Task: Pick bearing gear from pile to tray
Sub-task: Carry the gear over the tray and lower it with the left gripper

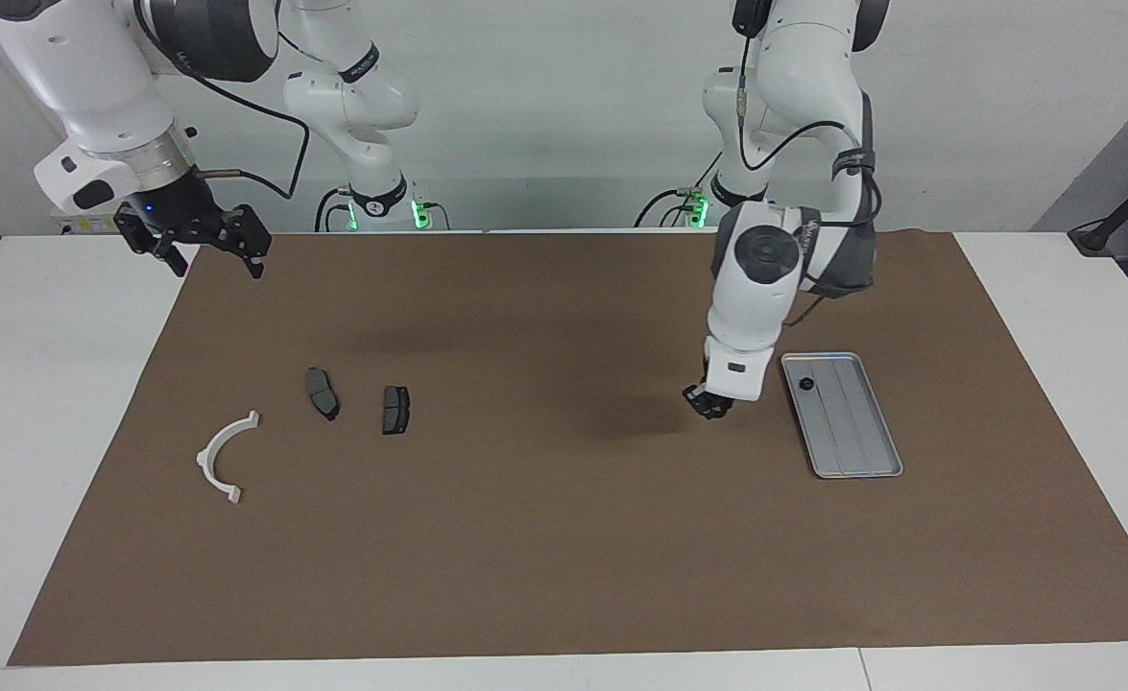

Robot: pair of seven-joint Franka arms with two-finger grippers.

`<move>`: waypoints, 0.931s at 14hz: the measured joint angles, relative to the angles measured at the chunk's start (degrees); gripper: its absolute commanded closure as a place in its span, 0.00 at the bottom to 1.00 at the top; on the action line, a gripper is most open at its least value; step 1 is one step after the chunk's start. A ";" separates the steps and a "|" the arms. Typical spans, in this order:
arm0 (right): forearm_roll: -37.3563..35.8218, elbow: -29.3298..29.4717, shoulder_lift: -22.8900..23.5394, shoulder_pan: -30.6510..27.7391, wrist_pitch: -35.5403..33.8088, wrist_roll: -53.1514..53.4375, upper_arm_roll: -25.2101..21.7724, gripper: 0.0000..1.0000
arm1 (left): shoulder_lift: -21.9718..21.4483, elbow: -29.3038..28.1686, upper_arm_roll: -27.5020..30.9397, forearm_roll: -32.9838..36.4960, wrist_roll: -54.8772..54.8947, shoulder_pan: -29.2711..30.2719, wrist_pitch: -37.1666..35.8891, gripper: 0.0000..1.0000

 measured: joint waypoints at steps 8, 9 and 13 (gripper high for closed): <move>0.00 -0.04 0.00 0.00 0.00 0.00 0.00 0.00 | 0.07 -4.27 -0.16 -0.10 24.74 14.19 5.21 1.00; 0.00 -0.04 0.00 0.01 0.00 0.00 0.03 0.00 | 0.12 -5.54 -0.22 -0.10 26.34 14.86 6.51 1.00; 0.00 -0.08 0.01 0.02 0.00 0.00 0.07 0.00 | 0.16 -9.72 -0.36 -1.60 28.37 15.79 11.48 1.00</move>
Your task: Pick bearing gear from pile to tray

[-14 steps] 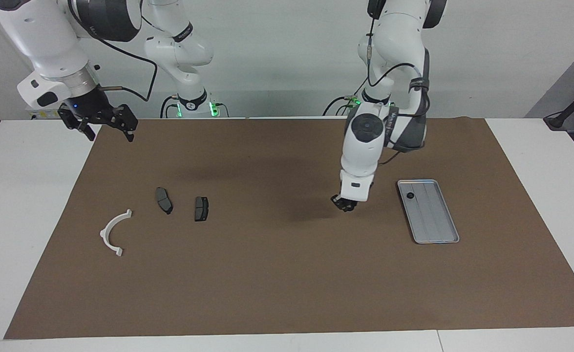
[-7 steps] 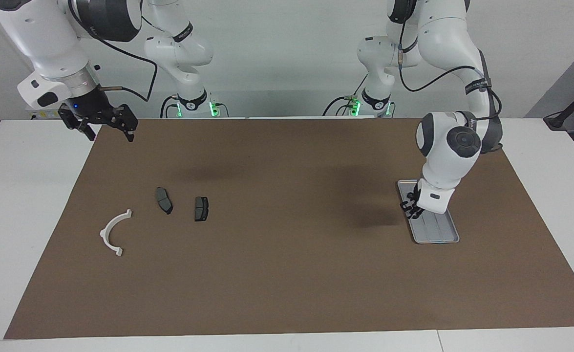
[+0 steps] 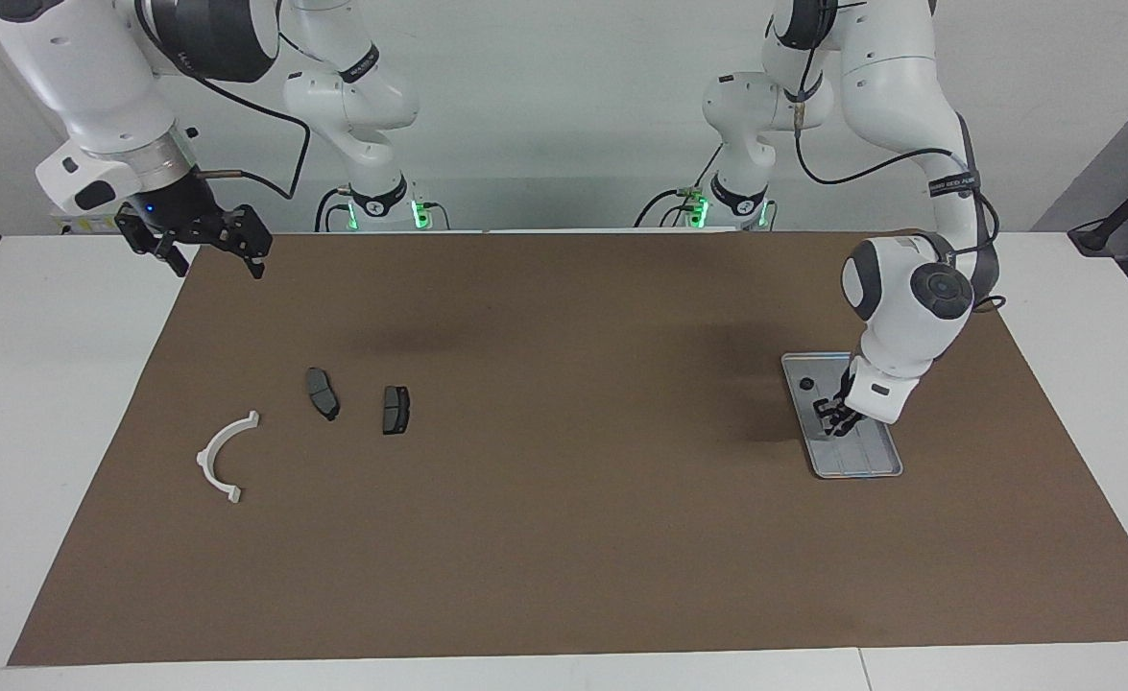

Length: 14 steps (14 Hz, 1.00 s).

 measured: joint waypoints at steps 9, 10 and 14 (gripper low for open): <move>0.00 -0.06 0.01 0.01 0.02 0.00 0.04 0.00 | -0.26 -3.37 -0.33 -1.87 0.03 0.00 2.23 0.00; 0.00 -0.07 0.01 0.01 0.02 0.00 0.04 0.00 | -0.28 -3.37 -0.35 -1.87 0.03 0.00 2.23 0.00; 0.00 -0.08 0.01 0.01 0.02 0.00 0.04 0.00 | -1.47 -2.59 -0.05 -1.94 0.05 0.46 1.46 0.00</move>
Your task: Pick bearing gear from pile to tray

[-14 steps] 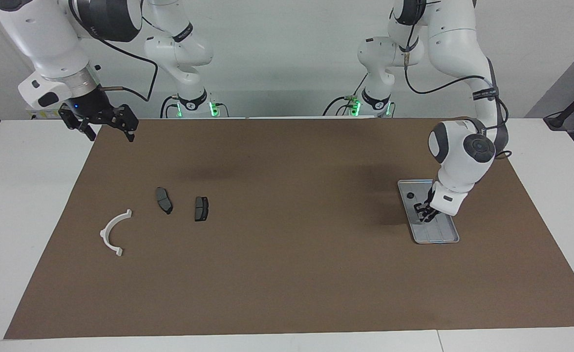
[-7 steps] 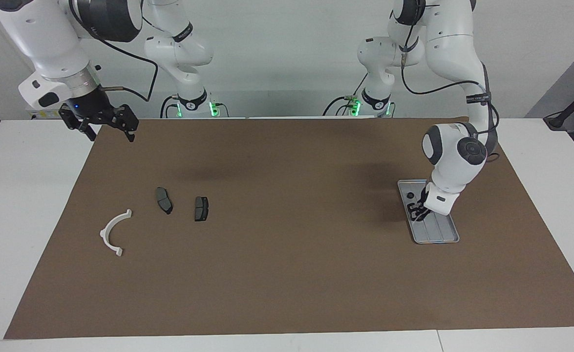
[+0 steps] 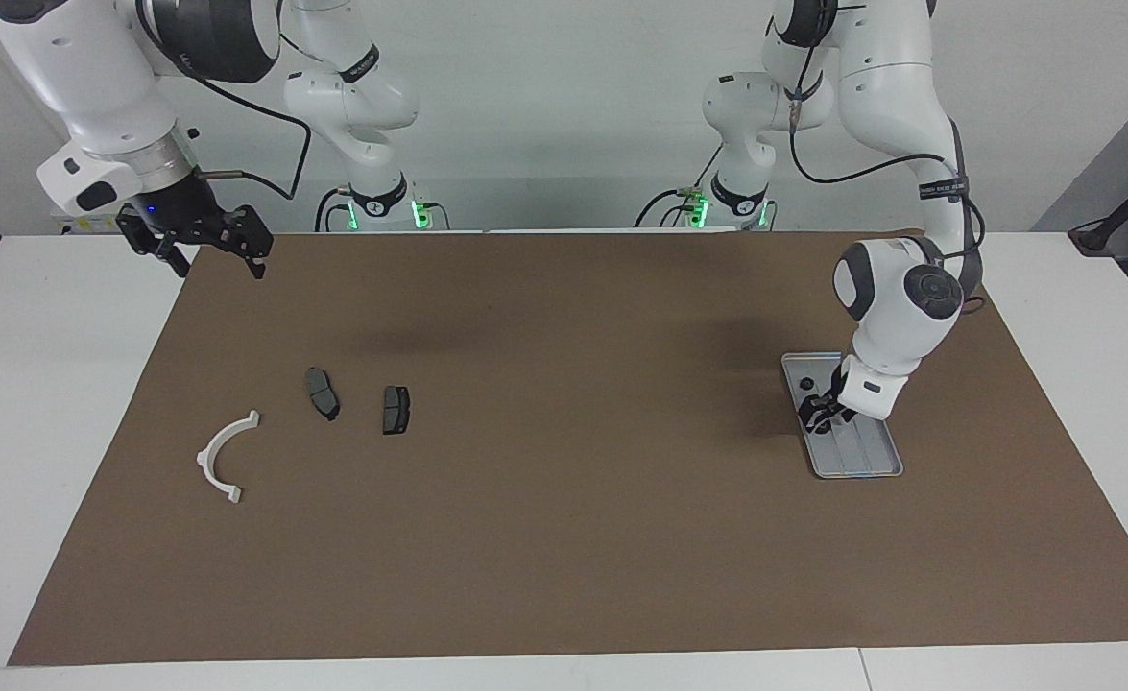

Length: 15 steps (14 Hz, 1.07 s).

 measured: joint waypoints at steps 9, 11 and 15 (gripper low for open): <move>0.00 -0.04 0.00 0.01 0.37 0.00 0.04 0.00 | -12.68 10.48 -0.05 -0.04 0.21 1.39 -25.11 0.00; 0.00 -0.04 0.00 0.00 0.41 0.00 0.03 0.00 | -16.44 10.49 -0.03 -0.04 0.23 1.46 -29.70 0.00; 0.00 -0.04 0.00 -0.55 0.54 -0.36 -0.16 0.00 | -20.72 10.28 0.04 -0.04 3.30 2.74 -34.61 0.00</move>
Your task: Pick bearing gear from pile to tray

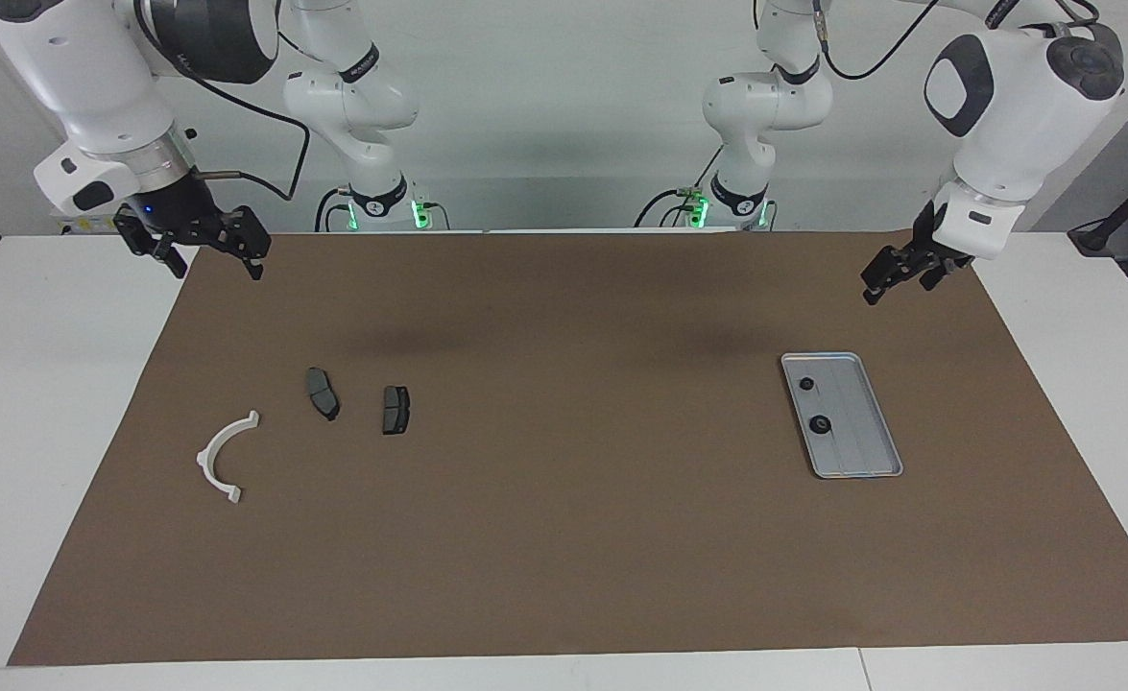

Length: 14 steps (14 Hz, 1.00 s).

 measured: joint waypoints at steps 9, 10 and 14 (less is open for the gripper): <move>0.00 -0.24 0.12 -1.00 2.15 -0.13 -0.02 0.00 | 1.11 -0.45 -1.36 0.00 3.30 1.03 0.68 0.00; 0.00 -0.25 0.12 -1.00 2.15 -0.13 -0.02 0.00 | 1.25 -0.45 -1.45 0.00 3.30 1.04 0.63 0.00; 0.00 -0.28 0.13 -1.00 2.15 -0.13 -0.02 0.00 | 1.36 -0.46 -1.47 -0.01 3.36 1.04 0.48 0.00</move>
